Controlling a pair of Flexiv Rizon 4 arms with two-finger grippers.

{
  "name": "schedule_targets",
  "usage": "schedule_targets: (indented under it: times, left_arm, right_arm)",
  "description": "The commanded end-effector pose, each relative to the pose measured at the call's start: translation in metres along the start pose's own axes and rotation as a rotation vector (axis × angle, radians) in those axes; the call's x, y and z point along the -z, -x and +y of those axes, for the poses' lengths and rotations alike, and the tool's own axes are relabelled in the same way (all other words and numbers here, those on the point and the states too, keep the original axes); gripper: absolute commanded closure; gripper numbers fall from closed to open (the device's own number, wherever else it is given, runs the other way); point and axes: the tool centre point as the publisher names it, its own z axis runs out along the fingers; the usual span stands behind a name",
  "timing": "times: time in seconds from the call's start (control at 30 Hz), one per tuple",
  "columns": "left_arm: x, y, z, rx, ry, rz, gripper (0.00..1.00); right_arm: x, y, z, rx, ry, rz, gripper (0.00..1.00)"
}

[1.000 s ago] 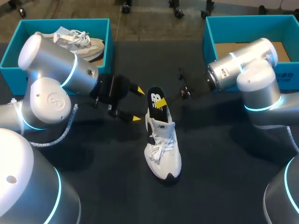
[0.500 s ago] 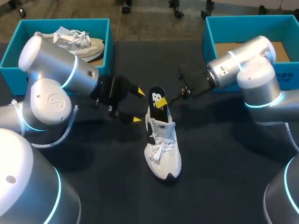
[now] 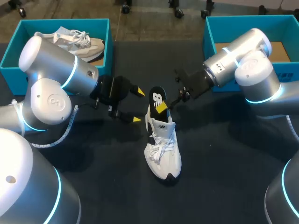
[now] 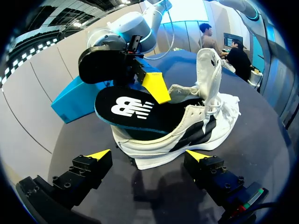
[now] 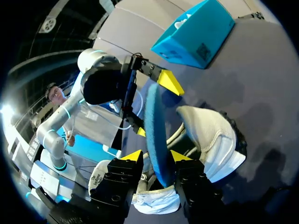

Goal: Take the shoe out of the shoebox, open the shoe tongue, remove and reinsert the insole, then place the shoe into the shoebox

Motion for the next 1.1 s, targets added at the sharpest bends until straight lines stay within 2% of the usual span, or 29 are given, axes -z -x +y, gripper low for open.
schedule_targets:
  times: [0.03,0.13,0.2,0.23,0.5,0.67,0.83,1.0,1.03,1.1]
  left_arm:
    - [-0.001,-0.001,0.001,0.0,-0.003,0.0,0.0]
    - [-0.002,-0.001,0.001,0.0,-0.003,0.002,0.0]
    - [-0.003,-0.001,0.001,0.0,-0.004,0.003,0.0]
    - [-0.003,0.0,0.001,0.0,-0.005,0.002,0.0]
    - [-0.001,0.003,0.002,-0.004,-0.001,-0.001,0.0]
    - [0.0,0.002,0.002,0.0,-0.001,-0.002,0.0]
    - [-0.001,0.001,0.002,0.005,-0.004,-0.002,0.0]
    - [-0.002,0.0,0.002,0.002,-0.007,0.003,0.0]
    - [-0.002,0.0,0.002,0.001,-0.007,0.004,0.0]
    - [-0.002,0.001,0.002,-0.001,-0.005,0.006,0.0]
  right_arm:
    - [-0.006,0.006,-0.002,-0.014,-0.01,0.011,0.66]
    - [-0.008,0.009,-0.004,-0.035,-0.03,0.01,0.72]
    - [-0.008,0.01,-0.004,-0.035,-0.031,0.01,0.85]
    - [-0.007,0.011,-0.004,-0.034,-0.043,0.001,1.0]
    - [0.0,0.012,-0.001,-0.034,-0.077,0.006,1.0]
    - [-0.003,0.012,-0.009,-0.061,-0.123,0.021,1.0]
    - [-0.009,0.012,-0.019,-0.085,-0.128,0.037,1.0]
    - [-0.01,0.012,-0.021,-0.088,-0.119,0.03,1.0]
    - [-0.009,0.011,-0.021,-0.086,-0.115,0.021,0.85]
    - [-0.007,0.009,-0.018,-0.073,-0.107,-0.001,0.71]
